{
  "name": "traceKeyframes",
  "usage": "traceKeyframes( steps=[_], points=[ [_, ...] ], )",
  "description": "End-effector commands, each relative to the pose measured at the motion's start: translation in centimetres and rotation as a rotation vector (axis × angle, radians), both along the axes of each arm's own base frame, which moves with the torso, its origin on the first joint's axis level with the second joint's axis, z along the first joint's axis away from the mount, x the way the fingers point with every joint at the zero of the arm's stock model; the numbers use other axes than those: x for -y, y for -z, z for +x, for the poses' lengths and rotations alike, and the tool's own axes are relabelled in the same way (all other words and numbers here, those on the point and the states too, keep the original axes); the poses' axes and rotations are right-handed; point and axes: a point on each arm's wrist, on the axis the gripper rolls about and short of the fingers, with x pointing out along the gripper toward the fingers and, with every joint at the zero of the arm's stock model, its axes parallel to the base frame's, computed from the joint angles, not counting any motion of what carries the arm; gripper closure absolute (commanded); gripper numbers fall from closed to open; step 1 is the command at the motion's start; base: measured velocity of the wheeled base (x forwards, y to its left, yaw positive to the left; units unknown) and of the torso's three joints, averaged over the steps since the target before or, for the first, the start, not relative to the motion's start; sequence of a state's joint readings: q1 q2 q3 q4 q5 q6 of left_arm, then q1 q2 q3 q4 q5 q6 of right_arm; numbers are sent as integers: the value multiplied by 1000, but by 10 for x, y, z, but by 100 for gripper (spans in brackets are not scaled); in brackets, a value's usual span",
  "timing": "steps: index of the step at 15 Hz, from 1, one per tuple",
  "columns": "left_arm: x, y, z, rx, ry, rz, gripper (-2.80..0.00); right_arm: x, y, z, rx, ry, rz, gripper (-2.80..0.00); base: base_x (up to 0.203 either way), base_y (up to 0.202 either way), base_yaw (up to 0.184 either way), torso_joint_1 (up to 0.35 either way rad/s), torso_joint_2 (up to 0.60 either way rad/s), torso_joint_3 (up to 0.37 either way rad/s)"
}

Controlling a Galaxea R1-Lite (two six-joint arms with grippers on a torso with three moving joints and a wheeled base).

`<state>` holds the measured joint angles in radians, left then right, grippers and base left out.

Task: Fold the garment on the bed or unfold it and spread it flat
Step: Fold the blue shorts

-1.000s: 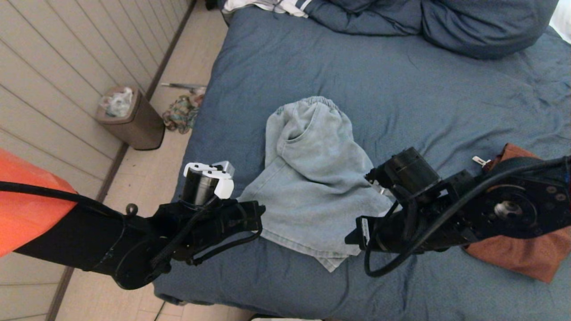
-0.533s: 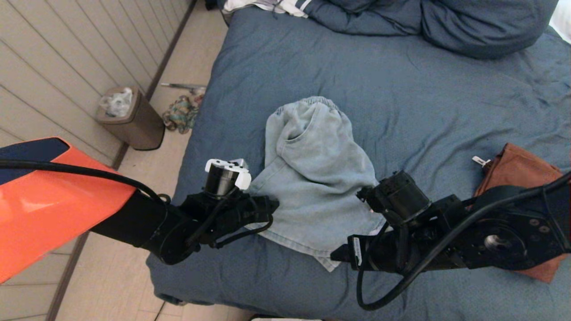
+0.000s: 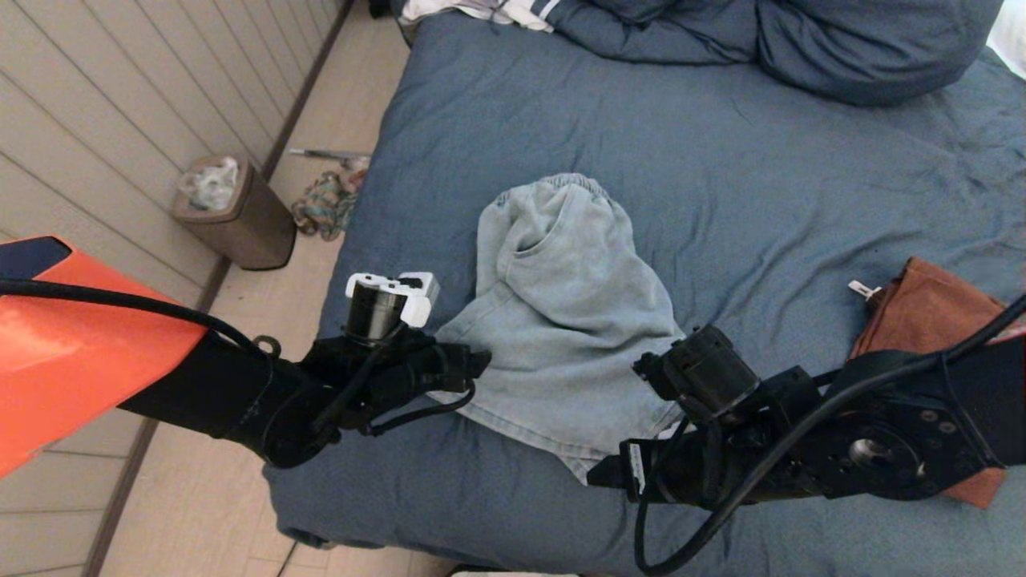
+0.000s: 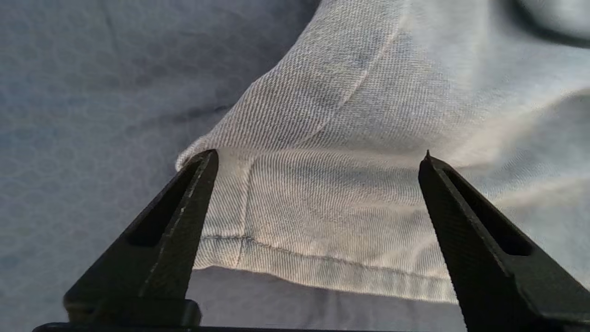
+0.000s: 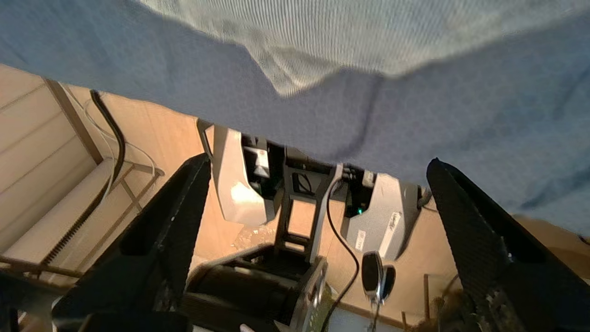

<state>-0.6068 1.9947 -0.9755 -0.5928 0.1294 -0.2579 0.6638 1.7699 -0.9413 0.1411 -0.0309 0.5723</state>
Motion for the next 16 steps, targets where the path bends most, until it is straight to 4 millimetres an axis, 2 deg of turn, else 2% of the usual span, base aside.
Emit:
traceKeyframes(
  steps=[1, 5, 7, 9, 13, 16],
  points=[
    [-7, -8, 0, 19, -18, -14, -280, -5, 11, 5, 4, 4, 1, -280, 0, 0, 0, 0, 0, 0],
    [-13, 0, 0, 13, -55, -11, -280, -14, 24, 10, 0, 1, -1, -280, 0, 0, 0, 0, 0, 0],
    [-15, 6, 9, 39, -77, -26, -280, -18, 33, 15, -21, 3, -19, -280, 0, 0, 0, 0, 0, 0],
    [-19, 15, 19, 50, -104, -36, -280, -21, 35, 19, -13, 10, -9, -280, 0, 0, 0, 0, 0, 0],
    [-19, 15, 19, 43, -111, -51, -280, -30, 52, 33, 44, 90, -37, -280, 0, 0, 0, 0, 0, 0],
    [-20, 14, 17, 41, -111, -54, -280, -40, 49, 40, 127, 165, -7, -280, 0, 0, 0, 0, 0, 0]
  ],
)
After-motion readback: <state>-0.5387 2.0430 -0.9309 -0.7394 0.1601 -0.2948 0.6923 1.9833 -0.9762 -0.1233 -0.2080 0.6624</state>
